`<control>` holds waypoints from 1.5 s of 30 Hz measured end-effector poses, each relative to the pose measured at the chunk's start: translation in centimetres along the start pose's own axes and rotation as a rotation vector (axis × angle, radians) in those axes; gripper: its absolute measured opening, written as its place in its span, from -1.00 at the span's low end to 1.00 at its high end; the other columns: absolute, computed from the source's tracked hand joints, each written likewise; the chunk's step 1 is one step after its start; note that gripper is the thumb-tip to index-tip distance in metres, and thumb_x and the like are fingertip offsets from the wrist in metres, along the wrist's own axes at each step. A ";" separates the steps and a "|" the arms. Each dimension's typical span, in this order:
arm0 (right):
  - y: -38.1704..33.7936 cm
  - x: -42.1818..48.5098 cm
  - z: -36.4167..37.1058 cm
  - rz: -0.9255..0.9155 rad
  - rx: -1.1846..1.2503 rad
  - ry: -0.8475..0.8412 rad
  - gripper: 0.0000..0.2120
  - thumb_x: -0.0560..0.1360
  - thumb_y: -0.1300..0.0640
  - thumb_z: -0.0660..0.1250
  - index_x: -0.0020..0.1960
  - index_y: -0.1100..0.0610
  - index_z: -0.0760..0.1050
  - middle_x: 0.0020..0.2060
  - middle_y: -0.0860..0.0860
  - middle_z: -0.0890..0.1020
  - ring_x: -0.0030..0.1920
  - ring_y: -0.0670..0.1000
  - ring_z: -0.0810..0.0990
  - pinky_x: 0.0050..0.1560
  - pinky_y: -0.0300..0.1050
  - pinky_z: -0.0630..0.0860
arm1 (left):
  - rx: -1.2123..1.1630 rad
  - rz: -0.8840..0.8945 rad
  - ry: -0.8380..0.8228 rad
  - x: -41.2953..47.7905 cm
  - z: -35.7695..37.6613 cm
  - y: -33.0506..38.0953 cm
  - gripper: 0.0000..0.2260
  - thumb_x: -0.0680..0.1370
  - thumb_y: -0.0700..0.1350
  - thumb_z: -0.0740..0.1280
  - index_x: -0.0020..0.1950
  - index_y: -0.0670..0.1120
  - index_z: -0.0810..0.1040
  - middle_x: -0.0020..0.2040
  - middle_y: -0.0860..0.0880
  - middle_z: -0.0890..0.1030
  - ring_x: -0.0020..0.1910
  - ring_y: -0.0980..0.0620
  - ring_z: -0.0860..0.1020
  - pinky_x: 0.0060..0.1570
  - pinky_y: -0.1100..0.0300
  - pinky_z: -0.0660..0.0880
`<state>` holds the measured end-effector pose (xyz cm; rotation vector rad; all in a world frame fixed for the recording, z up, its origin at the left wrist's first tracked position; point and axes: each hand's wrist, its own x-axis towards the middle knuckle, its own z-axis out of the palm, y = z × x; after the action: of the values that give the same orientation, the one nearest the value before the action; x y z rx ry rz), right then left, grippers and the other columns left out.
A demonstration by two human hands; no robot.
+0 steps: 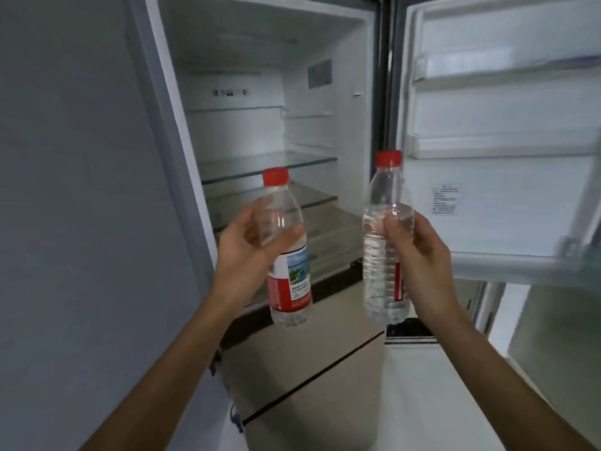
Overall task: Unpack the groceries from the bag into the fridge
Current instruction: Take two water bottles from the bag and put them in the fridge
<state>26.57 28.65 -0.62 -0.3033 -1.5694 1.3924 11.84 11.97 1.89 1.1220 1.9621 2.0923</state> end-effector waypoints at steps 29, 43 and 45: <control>12.2 40.6 29.9 -0.091 0.180 -0.489 -0.66 0.46 -0.05 0.43 0.18 0.04 0.53 0.01 -0.07 0.67 0.04 -0.07 0.64 0.17 0.03 0.57 | 0.469 0.036 0.653 40.2 -6.4 -4.4 -0.54 0.38 -0.04 0.57 0.22 -0.06 0.54 0.08 -0.02 0.63 0.08 -0.02 0.61 0.10 0.05 0.58; 16.2 44.3 30.1 -0.034 -0.190 -0.832 -0.51 0.27 0.05 0.61 0.13 -0.04 0.50 0.05 -0.05 0.66 0.06 0.00 0.64 0.14 0.00 0.56 | 0.689 -0.142 0.448 43.2 -7.7 -11.8 -0.39 0.36 -0.24 0.57 0.35 -0.13 0.39 0.15 -0.11 0.60 0.08 -0.05 0.59 0.13 0.00 0.58; 16.5 45.1 30.6 -0.050 -0.226 -0.841 -0.48 0.27 0.02 0.60 0.18 0.00 0.51 0.07 -0.03 0.67 0.07 0.01 0.64 0.17 0.03 0.56 | 0.696 -0.186 0.430 43.1 -7.6 -13.3 -0.36 0.35 -0.23 0.58 0.35 -0.15 0.37 0.17 -0.12 0.60 0.05 -0.05 0.58 0.11 0.04 0.57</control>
<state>-25.87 47.45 11.27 0.2321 -2.4020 1.3771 -29.42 29.85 10.25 0.5068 2.9981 1.6856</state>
